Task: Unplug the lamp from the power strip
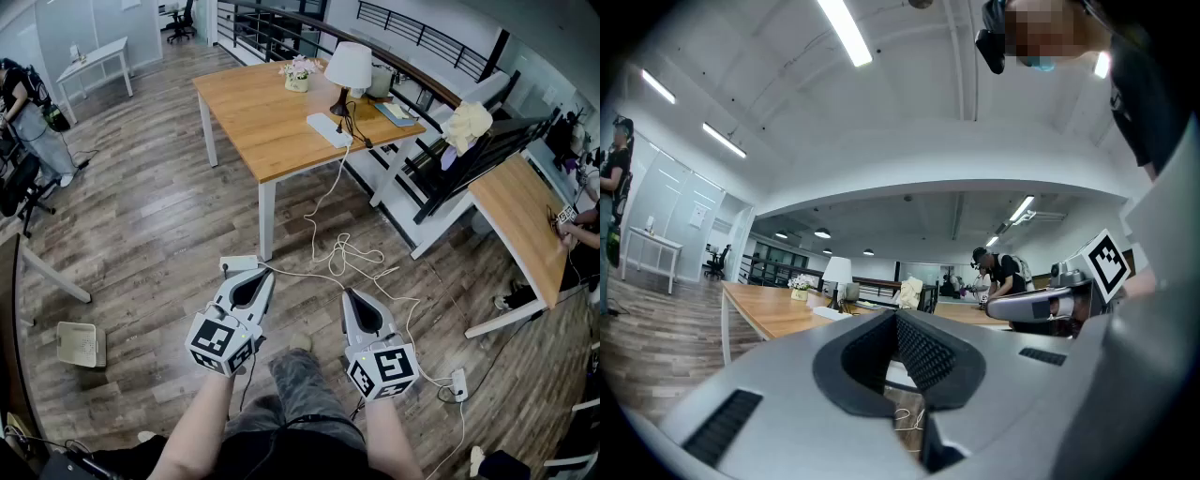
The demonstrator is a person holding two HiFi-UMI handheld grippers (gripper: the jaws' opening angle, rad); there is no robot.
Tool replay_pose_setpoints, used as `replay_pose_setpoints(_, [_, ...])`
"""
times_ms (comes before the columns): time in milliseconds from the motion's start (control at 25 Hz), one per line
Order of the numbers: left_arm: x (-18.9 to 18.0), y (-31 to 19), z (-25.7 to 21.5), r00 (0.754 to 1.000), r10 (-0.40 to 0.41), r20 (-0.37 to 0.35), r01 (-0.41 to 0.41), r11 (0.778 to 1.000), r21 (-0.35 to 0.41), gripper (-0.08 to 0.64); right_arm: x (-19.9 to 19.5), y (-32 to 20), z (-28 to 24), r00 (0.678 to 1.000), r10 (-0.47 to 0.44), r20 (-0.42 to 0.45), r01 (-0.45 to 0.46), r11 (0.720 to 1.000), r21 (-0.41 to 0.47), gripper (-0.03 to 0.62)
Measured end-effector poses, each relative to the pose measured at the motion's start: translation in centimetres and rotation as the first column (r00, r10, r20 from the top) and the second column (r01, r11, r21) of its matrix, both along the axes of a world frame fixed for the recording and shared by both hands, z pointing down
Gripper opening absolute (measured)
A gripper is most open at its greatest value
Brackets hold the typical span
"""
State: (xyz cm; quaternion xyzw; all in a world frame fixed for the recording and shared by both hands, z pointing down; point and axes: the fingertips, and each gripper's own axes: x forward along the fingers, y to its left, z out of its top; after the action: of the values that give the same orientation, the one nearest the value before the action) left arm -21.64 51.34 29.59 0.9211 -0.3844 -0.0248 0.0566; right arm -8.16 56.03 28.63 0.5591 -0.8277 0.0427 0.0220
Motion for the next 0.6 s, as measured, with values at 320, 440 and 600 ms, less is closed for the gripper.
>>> replay_pose_setpoints(320, [1.6, -6.5, 0.5, 1.000, -0.007, 0.007, 0.007, 1.000, -0.011, -0.005, 1.3, -7.3, 0.8, 1.000, -0.020, -0.024, 0.019, 1.000, -0.008, 0.008])
replay_pose_setpoints(440, [2.3, -9.3, 0.7, 1.000, -0.012, 0.005, 0.012, 1.000, -0.021, -0.005, 2.0, -10.0, 0.8, 0.999, -0.025, -0.036, 0.025, 1.000, -0.011, 0.008])
replay_pose_setpoints(600, [3.9, -12.4, 0.9, 1.000, -0.009, 0.007, 0.009, 0.999, -0.031, -0.005, 3.7, -13.2, 0.9, 1.000, -0.012, -0.019, 0.012, 1.000, -0.017, 0.008])
